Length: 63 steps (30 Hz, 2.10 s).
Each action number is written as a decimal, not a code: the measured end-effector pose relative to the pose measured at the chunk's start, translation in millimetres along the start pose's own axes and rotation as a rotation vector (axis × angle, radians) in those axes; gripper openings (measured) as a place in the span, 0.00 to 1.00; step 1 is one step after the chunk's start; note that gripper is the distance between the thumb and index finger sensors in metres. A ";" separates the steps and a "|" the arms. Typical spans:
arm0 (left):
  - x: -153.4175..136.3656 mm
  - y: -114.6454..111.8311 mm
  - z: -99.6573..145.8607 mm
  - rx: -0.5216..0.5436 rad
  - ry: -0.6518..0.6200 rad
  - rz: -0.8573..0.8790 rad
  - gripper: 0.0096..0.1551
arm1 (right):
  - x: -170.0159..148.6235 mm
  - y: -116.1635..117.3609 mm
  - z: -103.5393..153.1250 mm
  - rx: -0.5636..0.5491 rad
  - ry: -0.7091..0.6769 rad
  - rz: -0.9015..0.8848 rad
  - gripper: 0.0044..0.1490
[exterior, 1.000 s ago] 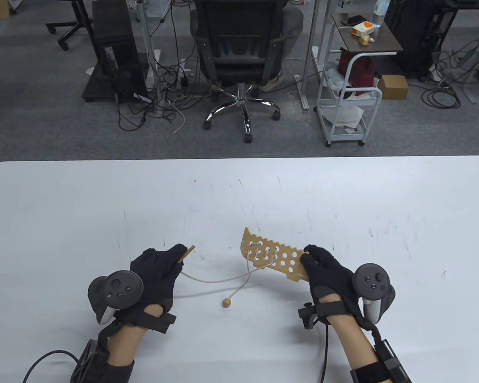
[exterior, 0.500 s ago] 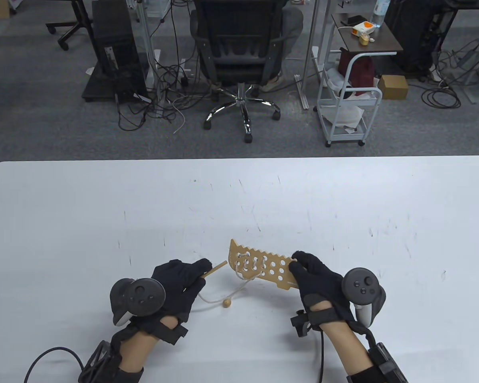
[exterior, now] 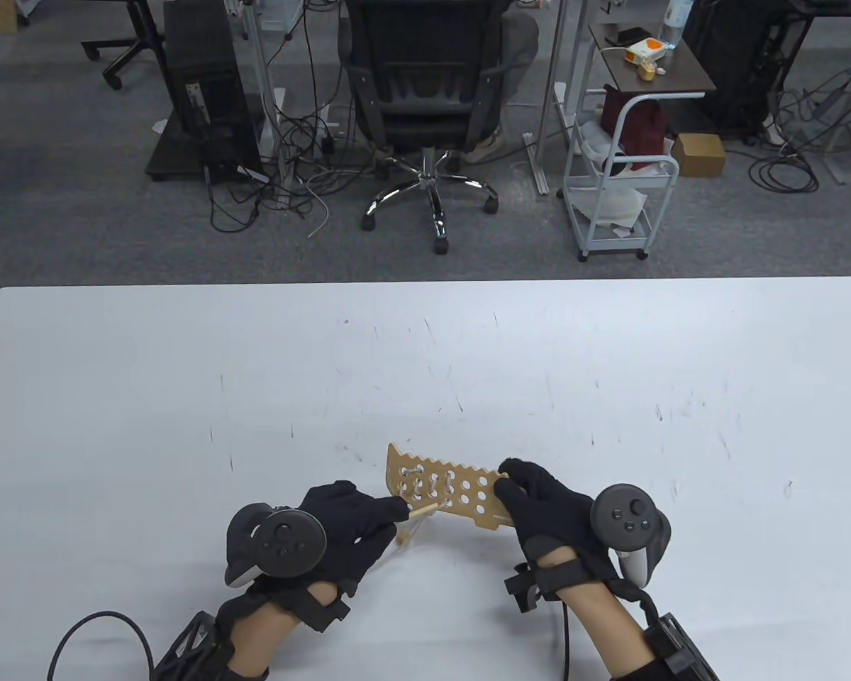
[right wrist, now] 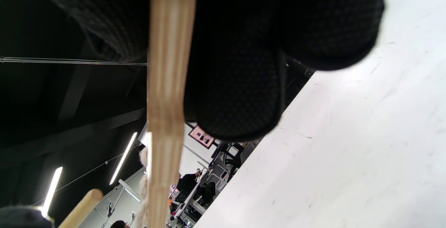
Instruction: Thread rope through all holes on crocodile lacing toy
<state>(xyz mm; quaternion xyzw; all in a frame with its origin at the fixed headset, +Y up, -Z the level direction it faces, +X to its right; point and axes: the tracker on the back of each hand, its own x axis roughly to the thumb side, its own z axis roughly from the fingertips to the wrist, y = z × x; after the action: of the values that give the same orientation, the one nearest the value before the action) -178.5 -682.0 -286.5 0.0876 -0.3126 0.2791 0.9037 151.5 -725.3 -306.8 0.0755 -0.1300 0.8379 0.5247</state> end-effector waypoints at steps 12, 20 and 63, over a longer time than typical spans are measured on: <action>8.3 -6.3 -0.9 -0.030 -0.009 -0.003 0.21 | 13.3 13.1 8.4 0.046 -0.052 0.006 0.30; 10.2 -4.5 0.3 -0.014 0.023 0.094 0.21 | 20.0 19.8 13.7 0.065 -0.075 0.020 0.29; 9.1 -11.5 4.3 0.020 0.088 -0.078 0.47 | 26.4 47.3 21.6 0.301 -0.064 -0.219 0.34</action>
<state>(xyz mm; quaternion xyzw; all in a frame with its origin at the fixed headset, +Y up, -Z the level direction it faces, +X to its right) -168.4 -688.9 -277.4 0.0963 -0.2659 0.2503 0.9259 97.2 -728.7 -285.9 0.1935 -0.0109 0.7829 0.5912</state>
